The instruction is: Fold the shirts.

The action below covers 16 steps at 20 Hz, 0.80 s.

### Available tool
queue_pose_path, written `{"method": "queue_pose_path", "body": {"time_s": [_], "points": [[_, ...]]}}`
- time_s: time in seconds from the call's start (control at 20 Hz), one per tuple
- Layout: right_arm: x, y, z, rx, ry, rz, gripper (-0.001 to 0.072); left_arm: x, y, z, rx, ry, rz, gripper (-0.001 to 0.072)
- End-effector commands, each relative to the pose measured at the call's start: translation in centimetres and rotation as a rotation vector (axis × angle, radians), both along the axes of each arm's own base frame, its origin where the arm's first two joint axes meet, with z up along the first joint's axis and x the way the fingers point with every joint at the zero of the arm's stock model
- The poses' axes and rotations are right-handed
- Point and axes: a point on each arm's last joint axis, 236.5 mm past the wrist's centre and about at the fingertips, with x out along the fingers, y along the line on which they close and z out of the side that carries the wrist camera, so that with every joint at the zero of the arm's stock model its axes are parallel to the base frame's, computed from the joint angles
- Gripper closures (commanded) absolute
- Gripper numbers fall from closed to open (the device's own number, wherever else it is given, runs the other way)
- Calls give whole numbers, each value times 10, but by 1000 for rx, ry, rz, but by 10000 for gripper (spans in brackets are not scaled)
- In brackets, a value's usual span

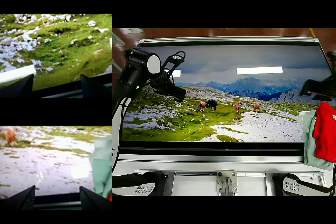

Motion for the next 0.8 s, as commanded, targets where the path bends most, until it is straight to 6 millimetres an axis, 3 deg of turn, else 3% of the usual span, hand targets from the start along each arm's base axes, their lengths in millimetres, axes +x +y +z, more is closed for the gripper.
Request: {"method": "queue_pose_path", "body": {"time_s": [0.0, 0.1, 0.3, 0.75], "points": [[-9, 42, -15, 23, 100, 87, 37, 7, 21, -3, 54, -2, 43, -2], [-8, 52, -15, 27, 100, 112, 37, 16, 25, -2, 34, -35, 77, -3], [-8, 57, -15, 26, 100, 125, 37, 42, 9, 2, -76, -140, 162, -3], [-8, 57, -15, 26, 101, 125, 37, 44, -2, 3, -127, -143, 171, -3]]}}
